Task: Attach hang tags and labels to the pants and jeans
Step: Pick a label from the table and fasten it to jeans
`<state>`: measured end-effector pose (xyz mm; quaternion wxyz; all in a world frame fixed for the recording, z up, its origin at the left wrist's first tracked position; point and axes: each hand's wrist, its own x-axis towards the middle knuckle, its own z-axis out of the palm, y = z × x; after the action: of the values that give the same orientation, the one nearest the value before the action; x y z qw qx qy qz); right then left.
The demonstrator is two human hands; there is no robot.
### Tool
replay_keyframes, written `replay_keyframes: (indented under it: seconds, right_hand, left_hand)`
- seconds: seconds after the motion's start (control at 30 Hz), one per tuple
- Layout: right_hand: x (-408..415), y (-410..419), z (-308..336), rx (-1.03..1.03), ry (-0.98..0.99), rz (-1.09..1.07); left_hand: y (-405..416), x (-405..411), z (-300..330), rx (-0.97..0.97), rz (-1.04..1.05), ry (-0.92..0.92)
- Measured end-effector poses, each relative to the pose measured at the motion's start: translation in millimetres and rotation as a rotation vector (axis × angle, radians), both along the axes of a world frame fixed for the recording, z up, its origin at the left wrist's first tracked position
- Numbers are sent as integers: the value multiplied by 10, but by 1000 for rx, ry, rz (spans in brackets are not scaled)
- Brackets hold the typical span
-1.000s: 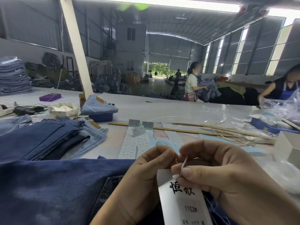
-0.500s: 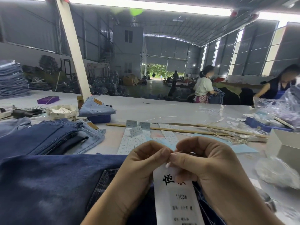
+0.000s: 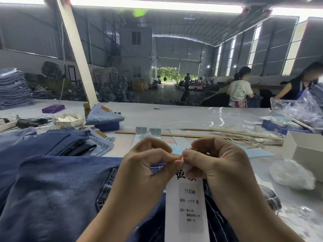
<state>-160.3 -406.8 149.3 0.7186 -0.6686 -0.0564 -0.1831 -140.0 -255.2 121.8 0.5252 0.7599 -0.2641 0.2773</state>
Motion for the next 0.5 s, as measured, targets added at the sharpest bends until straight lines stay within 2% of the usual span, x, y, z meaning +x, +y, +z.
replay_keyframes:
  seconds: [0.13,0.23,0.4,0.5]
  right_hand:
    - [-37,30,-12,-15,1,-68]
    - [-57,29,-17,-33,-16,-65]
    - [-77,3,-16,-120,-39,-11]
    - [-84,6,-13,-321,-108,-25]
  left_hand:
    - [-32,-62,-9,134,160,-139]
    - [-79,-93,14,160,252,-188]
    - [-54,-72,65,104,214,-142]
    - [-15,-36,104,103,180,-79]
